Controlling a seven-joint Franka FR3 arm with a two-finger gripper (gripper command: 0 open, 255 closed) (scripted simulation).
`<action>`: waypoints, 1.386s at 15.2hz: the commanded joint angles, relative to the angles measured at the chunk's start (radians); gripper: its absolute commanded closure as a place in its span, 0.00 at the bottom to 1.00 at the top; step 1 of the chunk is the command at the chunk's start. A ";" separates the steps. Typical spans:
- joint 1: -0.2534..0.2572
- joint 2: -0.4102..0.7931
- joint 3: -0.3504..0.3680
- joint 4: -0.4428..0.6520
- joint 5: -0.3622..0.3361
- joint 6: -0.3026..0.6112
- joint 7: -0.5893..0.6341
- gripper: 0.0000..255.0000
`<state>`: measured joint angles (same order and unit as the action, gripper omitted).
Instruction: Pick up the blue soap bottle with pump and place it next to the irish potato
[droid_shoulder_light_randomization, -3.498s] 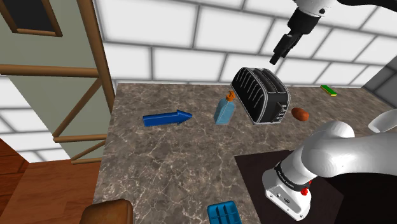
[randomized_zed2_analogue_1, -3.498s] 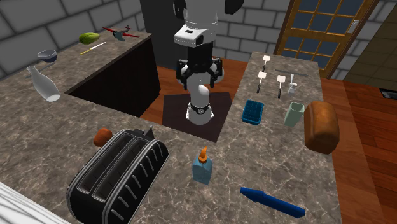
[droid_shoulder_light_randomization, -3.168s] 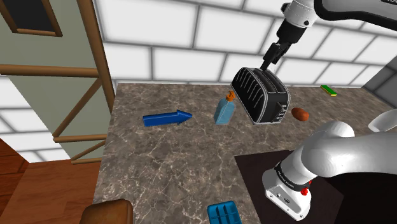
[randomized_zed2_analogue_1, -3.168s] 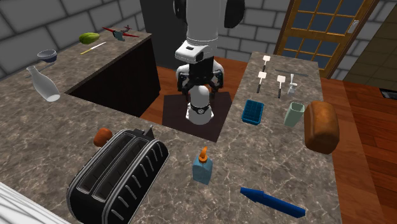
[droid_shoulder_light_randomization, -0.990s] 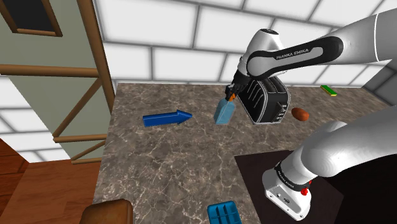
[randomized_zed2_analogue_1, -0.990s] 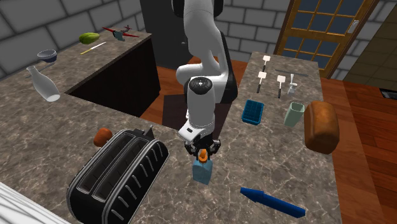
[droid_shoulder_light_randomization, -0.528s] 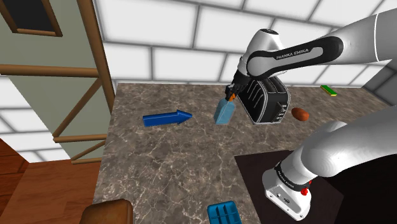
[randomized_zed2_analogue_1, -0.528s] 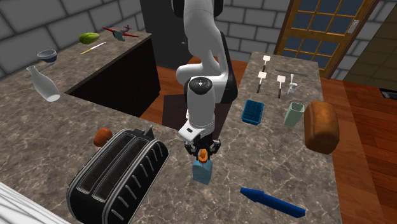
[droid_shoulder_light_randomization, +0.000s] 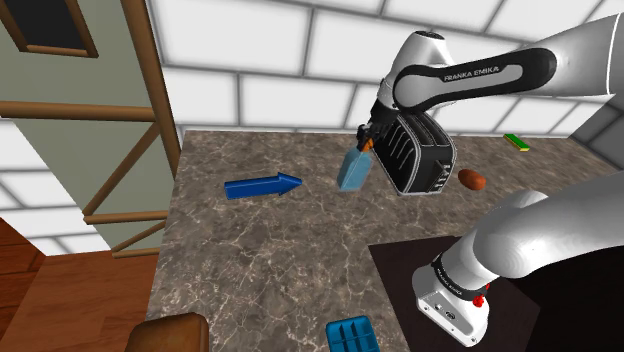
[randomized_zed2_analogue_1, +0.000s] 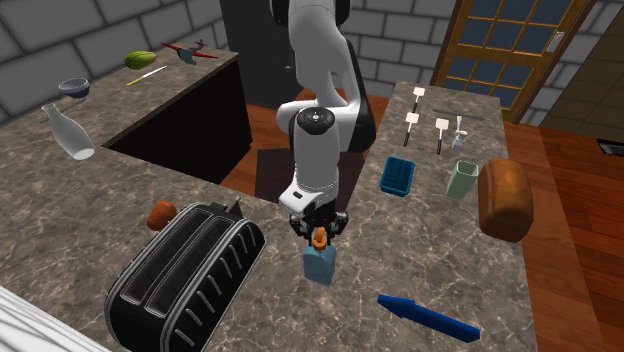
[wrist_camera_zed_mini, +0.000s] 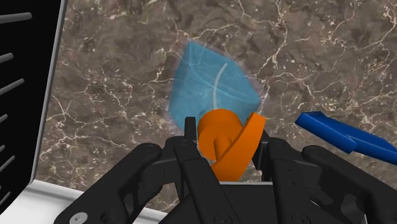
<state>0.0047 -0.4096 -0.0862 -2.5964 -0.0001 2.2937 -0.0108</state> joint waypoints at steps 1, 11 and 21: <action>-0.001 -0.018 0.001 0.016 -0.001 -0.034 0.001 1.00; -0.002 -0.072 0.006 0.112 -0.004 -0.183 0.008 1.00; -0.002 -0.098 0.010 0.227 -0.004 -0.325 0.012 1.00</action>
<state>0.0028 -0.5046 -0.0767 -2.3831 -0.0042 1.9855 0.0006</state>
